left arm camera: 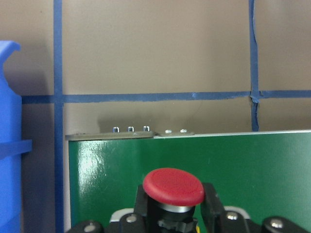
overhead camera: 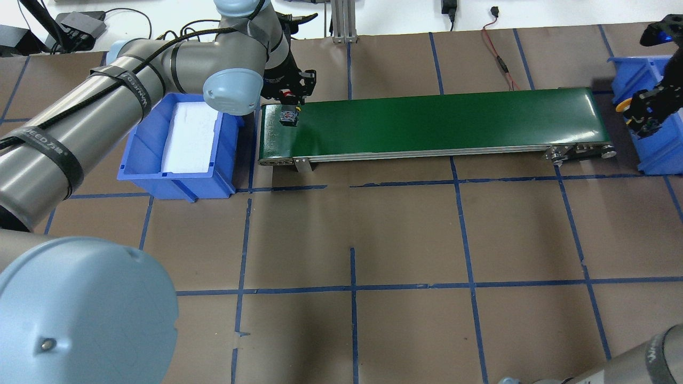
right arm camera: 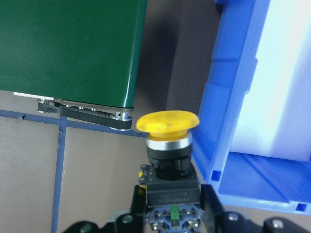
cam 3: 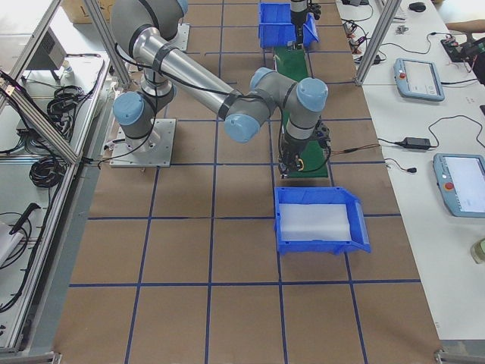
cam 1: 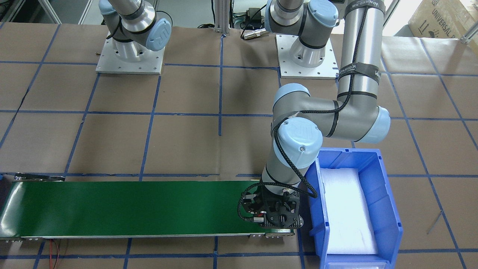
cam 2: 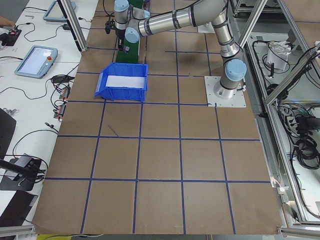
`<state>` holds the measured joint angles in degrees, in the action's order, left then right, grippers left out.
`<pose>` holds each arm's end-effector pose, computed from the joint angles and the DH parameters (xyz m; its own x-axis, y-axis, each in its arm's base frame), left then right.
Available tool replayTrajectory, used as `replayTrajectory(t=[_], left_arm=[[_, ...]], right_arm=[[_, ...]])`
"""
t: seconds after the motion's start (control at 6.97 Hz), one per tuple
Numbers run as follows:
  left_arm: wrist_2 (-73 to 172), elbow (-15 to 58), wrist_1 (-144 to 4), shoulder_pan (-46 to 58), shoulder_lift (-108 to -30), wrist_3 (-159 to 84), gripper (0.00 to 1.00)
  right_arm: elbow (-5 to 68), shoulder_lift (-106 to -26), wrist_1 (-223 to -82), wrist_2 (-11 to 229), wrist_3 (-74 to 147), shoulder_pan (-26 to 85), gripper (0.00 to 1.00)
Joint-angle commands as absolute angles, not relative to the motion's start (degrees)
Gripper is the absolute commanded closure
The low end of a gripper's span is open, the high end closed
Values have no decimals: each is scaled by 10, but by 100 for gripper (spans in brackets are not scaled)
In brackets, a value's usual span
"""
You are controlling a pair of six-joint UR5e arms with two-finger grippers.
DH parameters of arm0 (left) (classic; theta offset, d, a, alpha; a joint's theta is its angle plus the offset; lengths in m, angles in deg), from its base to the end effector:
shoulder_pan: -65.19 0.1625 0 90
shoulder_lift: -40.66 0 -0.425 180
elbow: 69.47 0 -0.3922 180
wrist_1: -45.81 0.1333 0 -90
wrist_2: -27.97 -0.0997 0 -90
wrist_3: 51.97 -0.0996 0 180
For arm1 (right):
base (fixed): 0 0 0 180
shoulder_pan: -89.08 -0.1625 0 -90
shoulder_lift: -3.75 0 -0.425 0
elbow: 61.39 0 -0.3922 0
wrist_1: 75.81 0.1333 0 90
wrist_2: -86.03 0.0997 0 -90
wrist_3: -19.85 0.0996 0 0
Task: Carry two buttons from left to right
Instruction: 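Carry red button to conveyor while right gripper carries yellow button to bin, then release the red button on the belt and raise the left gripper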
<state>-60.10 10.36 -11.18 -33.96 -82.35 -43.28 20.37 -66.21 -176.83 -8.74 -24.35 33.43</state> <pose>-0.2476 -0.6779 0.2863 -0.9981 0.0161 0.0594 0.0058 0.9855 -0.1695 -0.2511 -0.5889 0.3810 -0.9836 -0.1731 0.0501 -0.1696 0.9832 0.0677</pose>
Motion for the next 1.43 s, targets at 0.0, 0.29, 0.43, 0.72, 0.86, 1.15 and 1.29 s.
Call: replayTrajectory(t=[0.0, 0.29, 0.43, 0.72, 0.86, 1.15, 1.29], left_arm=[[-604, 110, -118, -342, -818, -427, 0], [-636, 110, -127, -341, -811, -433, 0], [-637, 110, -128, -339, -808, -434, 0], [-654, 109, -128, -338, -798, -450, 0], [-675, 110, -127, -332, -789, -527, 0], [-675, 127, -128, -299, -759, -626, 0], [-673, 147, -127, -284, -726, -671, 0]], right_arm=[[119, -626, -1715, -87, -253, 359, 92], [50, -567, -1692, -87, -259, 372, 93], [41, -552, -1691, -87, -259, 374, 93], [35, -528, -1699, -86, -259, 384, 93], [35, -519, -1699, -86, -259, 397, 93], [30, -497, -1700, -85, -259, 411, 93], [27, -496, -1700, -85, -259, 411, 93]])
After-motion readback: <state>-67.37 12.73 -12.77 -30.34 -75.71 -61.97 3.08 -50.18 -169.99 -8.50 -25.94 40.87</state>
